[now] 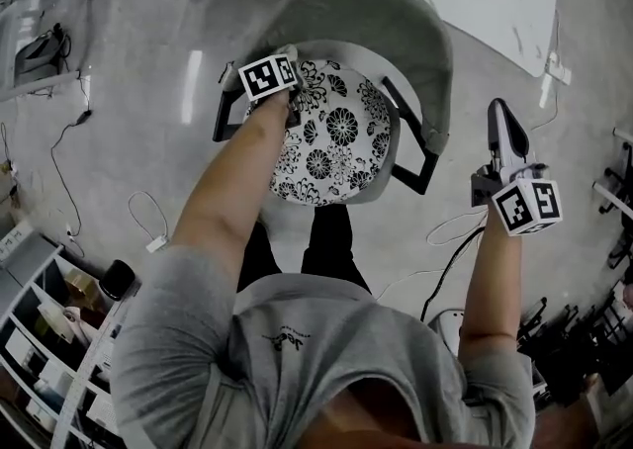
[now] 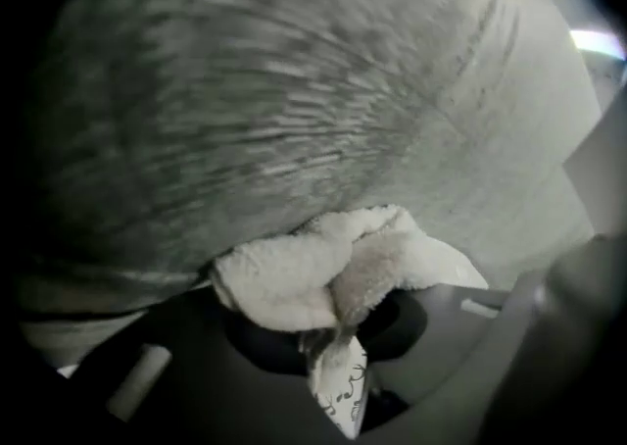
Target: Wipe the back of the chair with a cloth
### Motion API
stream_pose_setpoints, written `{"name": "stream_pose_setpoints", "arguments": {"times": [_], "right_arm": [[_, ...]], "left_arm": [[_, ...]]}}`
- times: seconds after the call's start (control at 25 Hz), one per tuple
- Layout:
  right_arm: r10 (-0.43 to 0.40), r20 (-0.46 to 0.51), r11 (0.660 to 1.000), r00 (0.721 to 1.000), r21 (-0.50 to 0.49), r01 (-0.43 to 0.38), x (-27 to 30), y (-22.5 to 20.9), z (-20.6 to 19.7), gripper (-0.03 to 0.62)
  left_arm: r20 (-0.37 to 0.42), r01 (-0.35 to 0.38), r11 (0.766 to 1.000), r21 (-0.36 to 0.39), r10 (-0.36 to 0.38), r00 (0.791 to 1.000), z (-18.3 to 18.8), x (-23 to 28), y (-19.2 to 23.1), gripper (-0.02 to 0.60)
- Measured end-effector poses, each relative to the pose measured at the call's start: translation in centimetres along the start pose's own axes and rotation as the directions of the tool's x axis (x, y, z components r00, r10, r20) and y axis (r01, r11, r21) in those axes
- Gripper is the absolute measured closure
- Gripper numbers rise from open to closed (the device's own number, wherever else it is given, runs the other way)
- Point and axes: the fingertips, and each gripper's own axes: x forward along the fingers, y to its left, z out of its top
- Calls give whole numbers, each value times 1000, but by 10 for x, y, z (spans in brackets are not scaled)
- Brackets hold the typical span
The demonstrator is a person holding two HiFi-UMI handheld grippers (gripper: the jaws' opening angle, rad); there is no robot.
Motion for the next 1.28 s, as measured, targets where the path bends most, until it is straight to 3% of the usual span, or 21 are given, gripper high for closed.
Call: {"name": "stream_pose_setpoints", "arguments": {"times": [0.2,0.4,0.56,0.84,0.96,1.04,1.16,1.28], "right_arm": [[-17,3,1000,1000,15,17,-8,-15,5,589],[-49,10,999,999,16,48,-23,-39,4,589],[-75,19,997,997,29,75,-35,-58,1,589],[-104,38,994,994,39,103,-54,-80,-3,589],[-118,46,993,992,37,116,-64,-89,-3,589],[-129,51,991,990,41,127,-71,-95,-3,589],[-139,58,989,989,48,137,-77,-99,-4,589],[-140,63,989,988,49,137,-80,-97,-4,590]], "left_arm": [[-13,8,992,128,-7,1000,5,18,-23,437],[-28,25,968,251,-19,999,6,42,-51,437],[-49,68,926,371,-54,997,5,57,-88,437],[-111,182,831,526,-145,983,-23,72,-165,437],[-153,233,759,608,-176,972,-42,72,-198,437],[-168,267,690,673,-209,963,-53,68,-222,439],[-218,341,546,766,-279,935,-75,58,-258,439],[-294,387,396,832,-276,915,-106,49,-274,439]]}}
